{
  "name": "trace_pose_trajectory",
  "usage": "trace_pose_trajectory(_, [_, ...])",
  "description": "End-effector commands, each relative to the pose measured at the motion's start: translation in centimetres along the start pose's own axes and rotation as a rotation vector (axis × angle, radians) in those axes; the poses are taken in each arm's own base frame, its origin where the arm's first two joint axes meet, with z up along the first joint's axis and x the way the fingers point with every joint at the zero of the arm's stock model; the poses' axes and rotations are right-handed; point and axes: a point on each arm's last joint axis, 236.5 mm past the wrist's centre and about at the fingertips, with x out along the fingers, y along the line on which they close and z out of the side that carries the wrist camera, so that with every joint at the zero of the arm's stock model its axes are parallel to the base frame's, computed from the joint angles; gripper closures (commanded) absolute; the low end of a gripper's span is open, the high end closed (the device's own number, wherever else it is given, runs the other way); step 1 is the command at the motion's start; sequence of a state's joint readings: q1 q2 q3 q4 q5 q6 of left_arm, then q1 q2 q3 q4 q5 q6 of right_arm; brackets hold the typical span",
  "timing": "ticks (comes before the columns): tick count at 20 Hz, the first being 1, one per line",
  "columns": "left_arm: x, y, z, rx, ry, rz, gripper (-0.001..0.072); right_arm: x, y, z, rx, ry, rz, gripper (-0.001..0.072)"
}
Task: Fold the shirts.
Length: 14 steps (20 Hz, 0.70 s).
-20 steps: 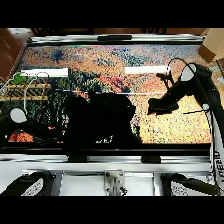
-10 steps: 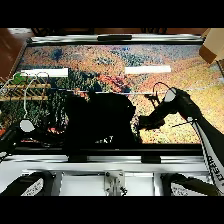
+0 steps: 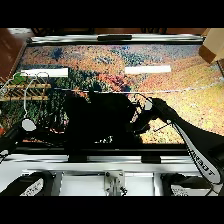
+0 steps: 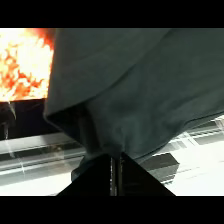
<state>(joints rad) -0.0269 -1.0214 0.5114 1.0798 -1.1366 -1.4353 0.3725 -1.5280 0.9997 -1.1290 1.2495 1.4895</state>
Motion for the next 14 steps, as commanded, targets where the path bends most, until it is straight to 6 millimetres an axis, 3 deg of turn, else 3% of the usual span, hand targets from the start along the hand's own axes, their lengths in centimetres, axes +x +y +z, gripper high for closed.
trace_pose_trajectory(1, [-0.9,-0.7,0.8,0.031,-0.042,-0.01,0.0673,2.1,0.9,0.1,0.028,0.029,0.021,0.0221])
trace_pose_trajectory(2, [-1.6,-1.0,1.3,0.043,-0.067,-0.011,0.0673,2.7,1.4,-0.1,0.036,0.045,0.029,0.0247])
trace_pose_trajectory(3, [-2.3,-1.4,2.0,0.056,-0.096,-0.013,0.0673,3.0,2.0,-0.3,0.038,0.053,0.043,0.052])
trace_pose_trajectory(4, [-3.1,-1.8,2.6,0.069,-0.125,-0.015,0.0673,3.1,2.6,-0.3,0.055,0.051,0.051,0.0644])
trace_pose_trajectory(6, [-5.7,-3.2,4.3,0.113,-0.211,-0.023,0.0674,1.7,3.6,-0.3,0.016,0.037,0.07,0.0642])
trace_pose_trajectory(8, [-10.4,-5.6,6.3,0.186,-0.339,-0.032,0.0675,-2.8,3.6,0.5,-0.077,-0.047,0.019,0.0642])
trace_pose_trajectory(9, [-14.1,-7.2,7.4,0.242,-0.439,-0.023,0.0676,-6.3,3.2,1.1,-0.128,-0.121,-0.044,0.0642])
trace_pose_trajectory(11, [-23.7,-10.8,8.5,0.362,-0.689,0.008,0.0676,-16.7,2.2,1.9,-0.213,-0.355,-0.217,0.0643])
trace_pose_trajectory(13, [-35.3,-15.9,6.7,0.485,-0.992,-0.004,0.0675,-30.0,3.1,0.9,-0.259,-0.721,-0.357,0.0642])
trace_pose_trajectory(14, [-41.0,-18.5,4.6,0.541,-1.15,-0.021,0.0675,-37.2,4.9,-1.1,-0.286,-0.951,-0.382,0.0642])
